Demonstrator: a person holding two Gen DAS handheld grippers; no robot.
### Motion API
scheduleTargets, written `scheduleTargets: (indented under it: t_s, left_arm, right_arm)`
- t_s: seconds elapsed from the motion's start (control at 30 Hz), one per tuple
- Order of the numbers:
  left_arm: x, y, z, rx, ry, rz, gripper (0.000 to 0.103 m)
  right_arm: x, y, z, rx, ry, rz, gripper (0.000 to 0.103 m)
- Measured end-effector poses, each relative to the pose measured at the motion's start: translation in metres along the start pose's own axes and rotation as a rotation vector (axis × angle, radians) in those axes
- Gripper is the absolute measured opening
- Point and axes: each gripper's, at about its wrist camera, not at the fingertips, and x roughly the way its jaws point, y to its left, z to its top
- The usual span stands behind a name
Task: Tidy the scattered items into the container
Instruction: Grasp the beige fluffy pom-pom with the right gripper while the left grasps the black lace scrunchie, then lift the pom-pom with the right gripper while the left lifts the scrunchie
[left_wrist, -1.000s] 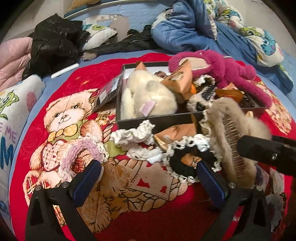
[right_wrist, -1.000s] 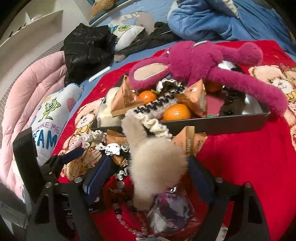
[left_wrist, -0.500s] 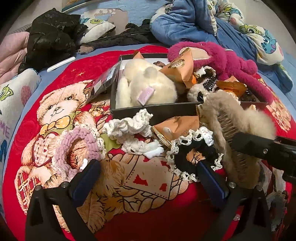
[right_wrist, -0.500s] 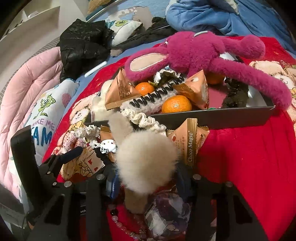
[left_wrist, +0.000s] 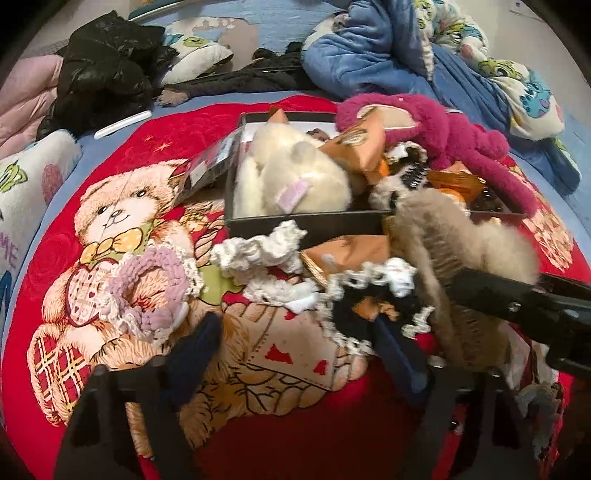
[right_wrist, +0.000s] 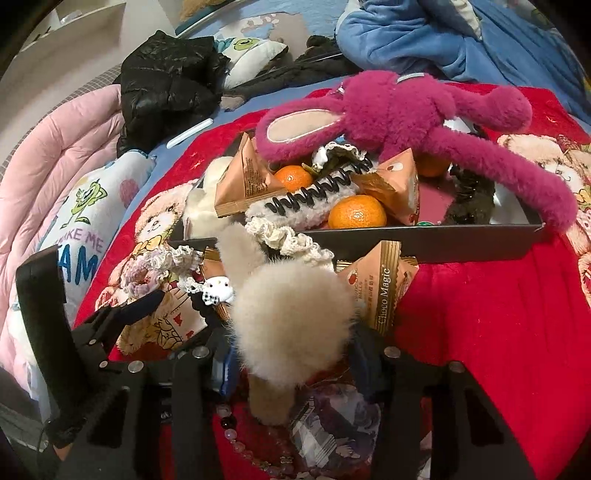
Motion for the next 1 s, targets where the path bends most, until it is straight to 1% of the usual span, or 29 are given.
scheduleTargets:
  t_s: [0.07,0.1,0.13,0.17,0.23,0.3,0.33,0.4,0.43,0.5,0.57,0.63,0.8,1.0]
  left_arm:
    - [-0.003,-0.003,0.000,0.006,0.005,-0.009,0.057]
    - [-0.005,-0.004,0.000,0.004,0.010,-0.026,0.051]
    - [-0.006,-0.005,0.000,0.001,0.015,-0.039,0.038]
    - [-0.008,-0.006,0.000,-0.004,0.018,-0.052,0.030]
    - [-0.007,-0.005,0.002,0.002,0.022,-0.068,0.020]
    - [-0.010,-0.013,0.001,0.015,0.023,-0.074,0.018]
    - [-0.009,-0.023,0.003,0.018,0.022,-0.072,0.017]
    - [-0.013,-0.025,0.003,0.014,0.016,-0.081,0.013]
    - [-0.016,-0.025,0.005,0.009,0.009,-0.081,0.009]
    - [-0.020,-0.026,0.007,0.009,0.003,-0.085,0.007]
    - [-0.024,-0.027,0.006,0.014,-0.005,-0.090,0.003]
    - [-0.026,-0.024,0.010,0.018,-0.010,-0.096,0.000]
    - [-0.034,-0.026,0.009,0.025,-0.036,-0.109,0.000]
    - [-0.046,-0.025,0.015,0.037,-0.074,-0.110,0.000]
  right_arm:
    - [0.000,0.002,0.001,-0.005,0.000,0.004,0.047]
    - [0.000,0.003,0.001,-0.007,0.000,0.005,0.047]
    - [0.000,0.005,0.001,-0.011,0.000,0.005,0.047]
    - [0.000,0.005,0.001,-0.013,0.000,0.005,0.047]
    - [0.000,0.007,0.001,-0.019,0.002,-0.003,0.047]
    - [0.000,0.008,0.001,-0.023,-0.001,-0.006,0.047]
    - [-0.001,0.008,0.001,-0.025,-0.001,-0.008,0.047]
    - [-0.001,0.008,0.001,-0.024,-0.003,-0.004,0.047]
    - [-0.001,0.008,0.001,-0.023,-0.003,-0.004,0.047]
    - [-0.001,0.008,0.001,-0.023,-0.003,-0.004,0.047]
    - [-0.001,0.008,0.001,-0.022,-0.006,-0.002,0.047]
    - [-0.003,0.008,0.001,-0.022,-0.010,-0.003,0.047]
    - [-0.010,0.011,0.005,-0.033,-0.027,-0.004,0.047]
    - [-0.027,0.021,0.010,-0.060,-0.062,0.001,0.047]
